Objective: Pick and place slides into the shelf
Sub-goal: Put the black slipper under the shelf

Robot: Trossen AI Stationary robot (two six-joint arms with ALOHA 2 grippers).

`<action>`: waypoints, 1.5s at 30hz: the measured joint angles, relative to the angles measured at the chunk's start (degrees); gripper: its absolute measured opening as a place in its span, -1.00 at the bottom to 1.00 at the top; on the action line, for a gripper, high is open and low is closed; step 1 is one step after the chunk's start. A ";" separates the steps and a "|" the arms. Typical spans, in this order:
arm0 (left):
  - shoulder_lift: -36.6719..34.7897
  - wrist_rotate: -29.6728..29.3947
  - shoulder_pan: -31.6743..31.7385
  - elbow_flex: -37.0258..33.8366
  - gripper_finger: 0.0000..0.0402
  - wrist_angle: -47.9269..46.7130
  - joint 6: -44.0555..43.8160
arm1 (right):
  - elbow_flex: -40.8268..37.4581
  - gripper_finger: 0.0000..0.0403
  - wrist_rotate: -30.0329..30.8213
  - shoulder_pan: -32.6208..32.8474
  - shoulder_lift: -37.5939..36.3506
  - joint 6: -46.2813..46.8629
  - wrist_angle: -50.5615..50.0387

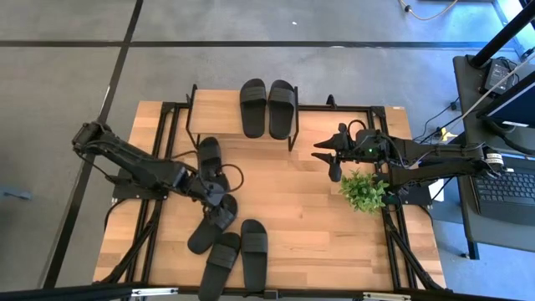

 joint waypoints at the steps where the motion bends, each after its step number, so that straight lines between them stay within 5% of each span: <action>1: -0.04 0.75 -0.26 -1.64 -0.12 2.25 -1.00 | 0.00 -0.28 0.00 0.00 0.00 0.00 0.00; 11: -0.06 2.03 0.30 -11.01 -0.12 7.72 -8.55 | 0.00 -0.28 0.00 0.00 0.00 0.20 0.02; 45: -0.08 0.16 10.64 -15.43 -0.13 2.23 -7.91 | 0.00 -0.28 0.00 0.00 0.00 0.18 0.02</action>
